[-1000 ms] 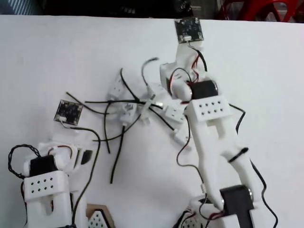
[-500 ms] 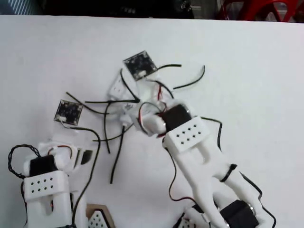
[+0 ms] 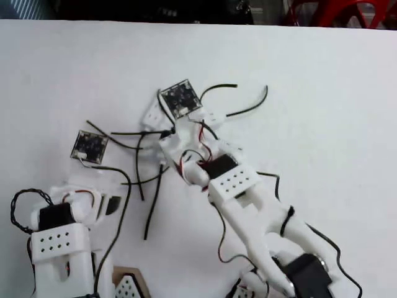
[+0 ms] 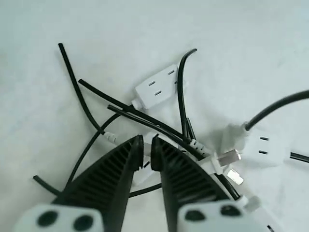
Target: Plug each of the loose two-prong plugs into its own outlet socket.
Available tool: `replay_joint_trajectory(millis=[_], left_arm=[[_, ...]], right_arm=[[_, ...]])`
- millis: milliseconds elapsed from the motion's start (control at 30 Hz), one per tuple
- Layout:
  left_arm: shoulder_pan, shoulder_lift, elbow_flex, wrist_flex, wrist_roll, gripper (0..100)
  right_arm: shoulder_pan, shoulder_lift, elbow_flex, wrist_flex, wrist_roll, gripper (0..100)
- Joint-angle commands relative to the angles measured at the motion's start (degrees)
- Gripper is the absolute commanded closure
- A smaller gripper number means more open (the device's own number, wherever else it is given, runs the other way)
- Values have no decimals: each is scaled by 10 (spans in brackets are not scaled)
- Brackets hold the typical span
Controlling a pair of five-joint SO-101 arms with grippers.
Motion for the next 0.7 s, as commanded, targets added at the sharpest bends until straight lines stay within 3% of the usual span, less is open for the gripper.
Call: replay_joint_trajectory(millis=[0,367,667], left_arm=[[-7,-10,6,-12,0,699],[-7,-10,7,-12,-1,699],[-7,-10,7,-12,-1,699]], right_arm=[[24,46,-30,-45,-5,973],[88,192,-135,-23,-5,981],[88,200,-227,320,-5,981]])
